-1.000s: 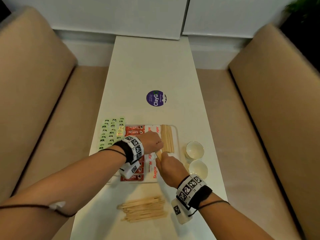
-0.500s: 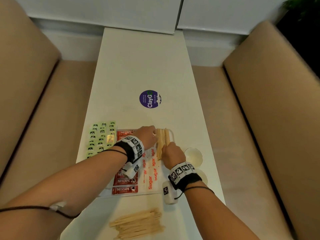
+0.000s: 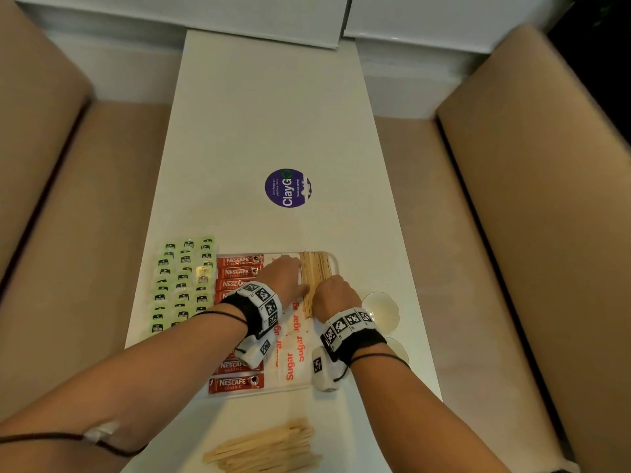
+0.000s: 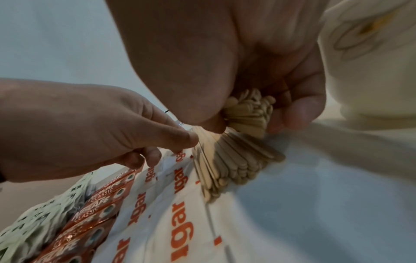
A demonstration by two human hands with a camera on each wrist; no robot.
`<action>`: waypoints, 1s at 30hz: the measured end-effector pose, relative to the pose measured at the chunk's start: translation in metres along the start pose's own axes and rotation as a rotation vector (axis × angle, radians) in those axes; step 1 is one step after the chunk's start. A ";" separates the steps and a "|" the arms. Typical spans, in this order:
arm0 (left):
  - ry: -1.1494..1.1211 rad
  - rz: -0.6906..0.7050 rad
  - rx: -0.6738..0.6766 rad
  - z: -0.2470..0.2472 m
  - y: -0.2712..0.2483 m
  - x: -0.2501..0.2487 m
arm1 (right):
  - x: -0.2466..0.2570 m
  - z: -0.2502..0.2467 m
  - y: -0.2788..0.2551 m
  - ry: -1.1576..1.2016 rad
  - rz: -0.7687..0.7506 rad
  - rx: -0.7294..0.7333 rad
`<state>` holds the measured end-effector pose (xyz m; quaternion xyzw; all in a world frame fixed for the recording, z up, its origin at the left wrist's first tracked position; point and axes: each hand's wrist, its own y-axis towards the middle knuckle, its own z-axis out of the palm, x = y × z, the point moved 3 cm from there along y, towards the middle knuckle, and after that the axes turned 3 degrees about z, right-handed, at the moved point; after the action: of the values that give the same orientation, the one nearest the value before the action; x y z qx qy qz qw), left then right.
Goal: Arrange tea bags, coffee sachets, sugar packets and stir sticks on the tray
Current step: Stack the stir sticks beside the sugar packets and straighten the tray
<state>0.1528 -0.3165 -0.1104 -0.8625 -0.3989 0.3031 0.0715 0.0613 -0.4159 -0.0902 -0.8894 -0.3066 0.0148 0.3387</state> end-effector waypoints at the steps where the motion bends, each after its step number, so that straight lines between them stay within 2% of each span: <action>1: -0.002 0.007 0.001 0.001 0.001 0.000 | 0.001 0.000 0.001 -0.006 -0.004 -0.002; 6: -0.014 0.032 0.002 0.004 0.002 0.001 | 0.004 -0.003 0.002 -0.040 0.003 -0.018; 14: 0.006 0.030 -0.001 0.003 -0.001 0.000 | 0.008 -0.009 0.000 -0.371 -0.107 -0.084; 18: 0.010 0.023 0.002 0.003 -0.003 -0.002 | 0.010 -0.012 0.000 -0.318 -0.102 -0.122; 24: 0.009 0.030 0.008 0.002 -0.004 -0.008 | 0.011 0.003 -0.013 -0.370 -0.286 -0.179; 30: 0.003 0.028 0.022 0.000 -0.003 -0.013 | 0.006 0.010 -0.016 -0.349 -0.328 -0.196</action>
<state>0.1445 -0.3240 -0.1033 -0.8677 -0.3834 0.3069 0.0772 0.0551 -0.3973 -0.0872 -0.8402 -0.5006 0.0832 0.1909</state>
